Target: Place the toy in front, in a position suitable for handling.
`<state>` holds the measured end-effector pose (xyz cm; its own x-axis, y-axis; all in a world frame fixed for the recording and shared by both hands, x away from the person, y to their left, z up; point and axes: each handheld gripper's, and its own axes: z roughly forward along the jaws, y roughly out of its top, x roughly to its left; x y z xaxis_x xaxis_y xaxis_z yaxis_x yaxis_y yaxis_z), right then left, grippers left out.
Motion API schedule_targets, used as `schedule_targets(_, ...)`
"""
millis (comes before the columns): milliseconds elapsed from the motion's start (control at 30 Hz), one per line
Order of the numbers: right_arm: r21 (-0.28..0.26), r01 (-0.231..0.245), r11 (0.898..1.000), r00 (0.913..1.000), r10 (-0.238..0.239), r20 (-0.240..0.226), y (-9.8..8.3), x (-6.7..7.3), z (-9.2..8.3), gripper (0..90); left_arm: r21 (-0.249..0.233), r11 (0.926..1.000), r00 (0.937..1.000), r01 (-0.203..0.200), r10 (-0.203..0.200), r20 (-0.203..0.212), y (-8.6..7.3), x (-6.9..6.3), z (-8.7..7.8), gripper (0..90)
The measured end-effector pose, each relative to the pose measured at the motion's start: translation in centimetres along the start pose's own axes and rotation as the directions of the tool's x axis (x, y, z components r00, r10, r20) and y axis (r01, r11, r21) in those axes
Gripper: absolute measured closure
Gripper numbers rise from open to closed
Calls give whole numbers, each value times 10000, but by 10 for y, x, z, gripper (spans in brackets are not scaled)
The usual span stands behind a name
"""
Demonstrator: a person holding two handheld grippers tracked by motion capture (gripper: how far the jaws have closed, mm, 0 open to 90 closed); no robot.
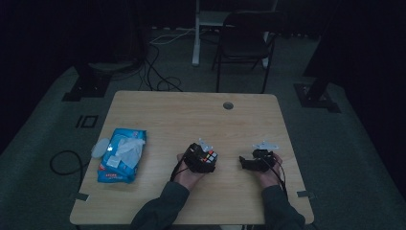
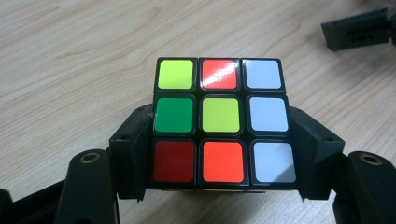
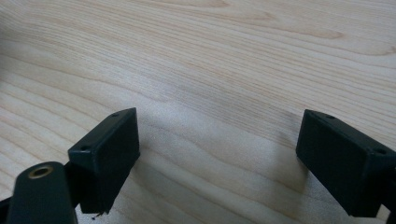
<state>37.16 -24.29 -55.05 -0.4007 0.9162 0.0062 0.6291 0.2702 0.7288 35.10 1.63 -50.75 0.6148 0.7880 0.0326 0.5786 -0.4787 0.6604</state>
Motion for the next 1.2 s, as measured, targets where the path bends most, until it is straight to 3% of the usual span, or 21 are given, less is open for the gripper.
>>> schedule_targets(467,2,8,10000,10000,-8,-4,0,0,0,135,-236,9997,9997,89,-84,216,-4,2,0,331)
schedule_targets(700,0,-3,10000,10000,3,-2,0,0,0,135,-731,9973,9999,46,-34,161,2,4,-13,294)
schedule_targets(1200,-4,8,10000,10000,-8,-9,0,0,0,135,-930,9952,9988,311,-274,414,0,13,-31,350)
